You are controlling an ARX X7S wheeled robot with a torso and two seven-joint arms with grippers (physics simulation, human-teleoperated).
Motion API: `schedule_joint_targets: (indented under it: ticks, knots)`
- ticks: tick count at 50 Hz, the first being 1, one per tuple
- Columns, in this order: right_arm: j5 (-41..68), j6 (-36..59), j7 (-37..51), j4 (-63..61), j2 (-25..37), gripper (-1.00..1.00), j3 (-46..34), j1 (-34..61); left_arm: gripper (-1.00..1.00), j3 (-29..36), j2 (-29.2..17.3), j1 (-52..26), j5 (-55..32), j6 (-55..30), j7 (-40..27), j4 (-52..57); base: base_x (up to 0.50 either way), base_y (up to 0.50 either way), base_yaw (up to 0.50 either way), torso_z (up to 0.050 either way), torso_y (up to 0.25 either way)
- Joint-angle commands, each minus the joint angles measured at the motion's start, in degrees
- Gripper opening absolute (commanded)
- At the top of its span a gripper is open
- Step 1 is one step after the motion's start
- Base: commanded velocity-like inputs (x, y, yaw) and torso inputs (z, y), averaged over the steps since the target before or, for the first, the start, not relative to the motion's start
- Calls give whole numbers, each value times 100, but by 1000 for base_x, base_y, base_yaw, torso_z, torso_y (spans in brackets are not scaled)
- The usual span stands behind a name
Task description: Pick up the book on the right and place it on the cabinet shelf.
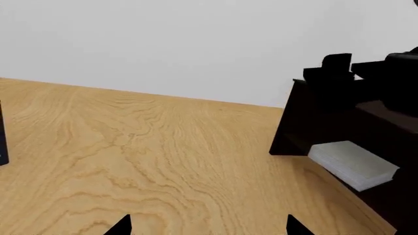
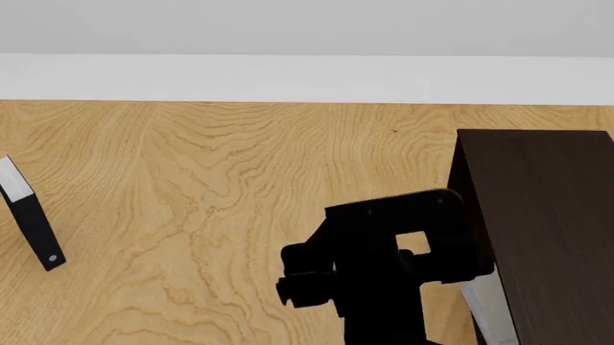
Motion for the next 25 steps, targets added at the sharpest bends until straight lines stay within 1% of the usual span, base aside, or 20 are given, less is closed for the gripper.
schedule_joint_targets:
  ticks: [1,18,25]
  knots:
    - [164,31,496,-950,568,100,161,-99,100,23,-18,59,-2,21,-42,-20,0,0,0,0,0]
    - [271,122,1070,-2105,1280,100,219,-302,100,27,-34,107,18,89,-58,-24,0,0,0,0,0]
    - [272,105,1170,-2520,1516,100,214,-403,100,26,-43,93,-4,87,-59,-39,0,0,0,0,0]
